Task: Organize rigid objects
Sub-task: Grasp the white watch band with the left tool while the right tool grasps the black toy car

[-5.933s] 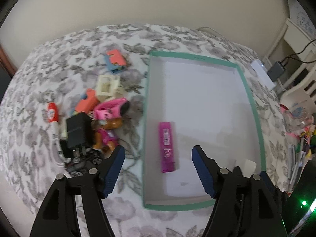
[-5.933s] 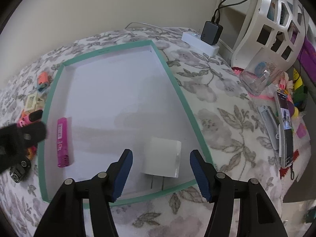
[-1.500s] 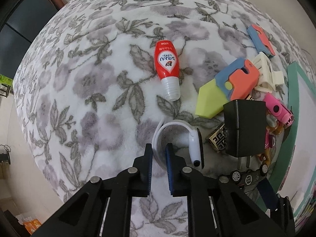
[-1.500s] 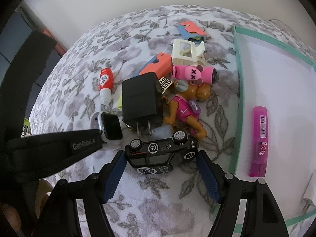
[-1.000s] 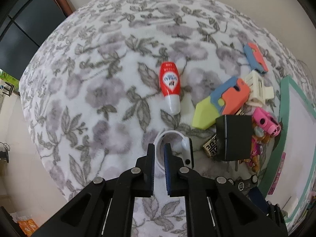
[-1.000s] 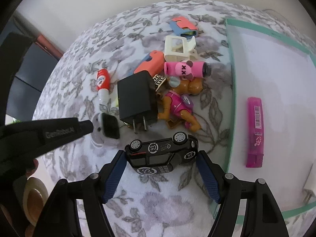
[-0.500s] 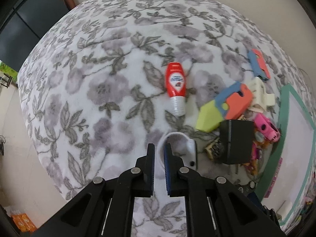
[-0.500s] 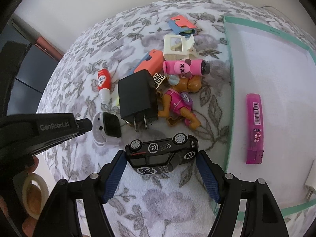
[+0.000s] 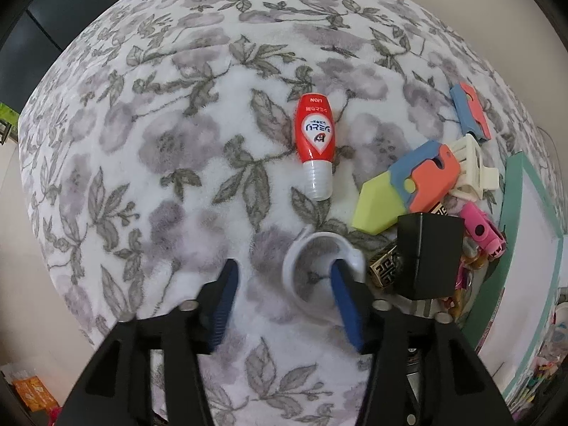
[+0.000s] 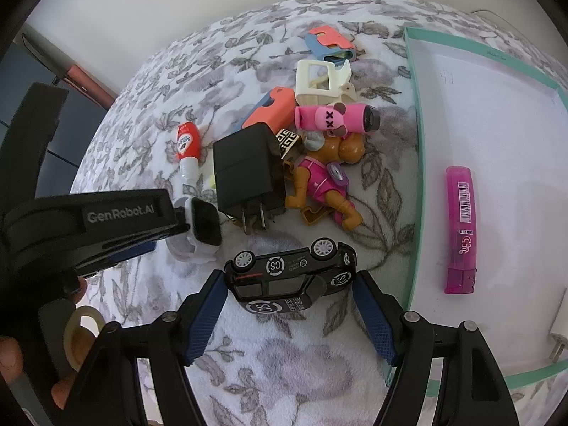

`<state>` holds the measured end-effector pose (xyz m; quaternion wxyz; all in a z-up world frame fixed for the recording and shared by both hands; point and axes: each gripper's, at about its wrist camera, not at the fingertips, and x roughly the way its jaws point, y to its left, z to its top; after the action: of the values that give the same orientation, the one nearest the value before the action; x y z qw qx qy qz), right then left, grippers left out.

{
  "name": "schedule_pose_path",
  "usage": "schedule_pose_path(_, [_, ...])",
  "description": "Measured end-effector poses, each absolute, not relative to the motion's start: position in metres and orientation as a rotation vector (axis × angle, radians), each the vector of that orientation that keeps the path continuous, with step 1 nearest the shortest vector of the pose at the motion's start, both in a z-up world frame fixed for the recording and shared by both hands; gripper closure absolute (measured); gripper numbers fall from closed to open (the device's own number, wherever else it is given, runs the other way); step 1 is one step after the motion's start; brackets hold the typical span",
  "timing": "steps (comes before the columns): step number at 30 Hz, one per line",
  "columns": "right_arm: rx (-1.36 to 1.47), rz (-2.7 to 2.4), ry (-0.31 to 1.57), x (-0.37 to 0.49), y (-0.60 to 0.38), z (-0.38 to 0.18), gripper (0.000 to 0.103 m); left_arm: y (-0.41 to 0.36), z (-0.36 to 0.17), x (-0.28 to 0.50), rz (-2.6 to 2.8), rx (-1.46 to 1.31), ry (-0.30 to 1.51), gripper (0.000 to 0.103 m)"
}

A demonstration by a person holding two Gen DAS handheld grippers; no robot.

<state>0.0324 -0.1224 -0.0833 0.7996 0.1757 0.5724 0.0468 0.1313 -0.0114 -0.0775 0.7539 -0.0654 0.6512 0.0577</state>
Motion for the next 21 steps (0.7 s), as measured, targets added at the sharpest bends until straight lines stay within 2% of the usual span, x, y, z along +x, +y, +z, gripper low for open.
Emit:
schedule_pose_path(11, [0.419, 0.100, 1.232, 0.030, -0.130, -0.077, 0.028, -0.009, -0.061, 0.133, 0.090, -0.167, 1.394, 0.040])
schedule_pose_path(18, [0.438, 0.062, 1.169, 0.023, -0.141, -0.055, 0.028, -0.008, -0.053, 0.130, 0.066, -0.186, 1.398, 0.040])
schedule_pose_path(19, [0.443, 0.053, 1.158, 0.023, -0.144, -0.052, 0.028, -0.008, -0.050, 0.130, 0.061, -0.182, 1.389, 0.038])
schedule_pose_path(20, [0.443, 0.043, 1.148, 0.022, -0.146, -0.049, 0.028, -0.010, -0.048, 0.129, 0.057, -0.174, 1.384, 0.028])
schedule_pose_path(21, [0.442, 0.032, 1.139, 0.021, -0.148, -0.046, 0.028, -0.012, -0.047, 0.129, 0.049, -0.165, 1.382, 0.022])
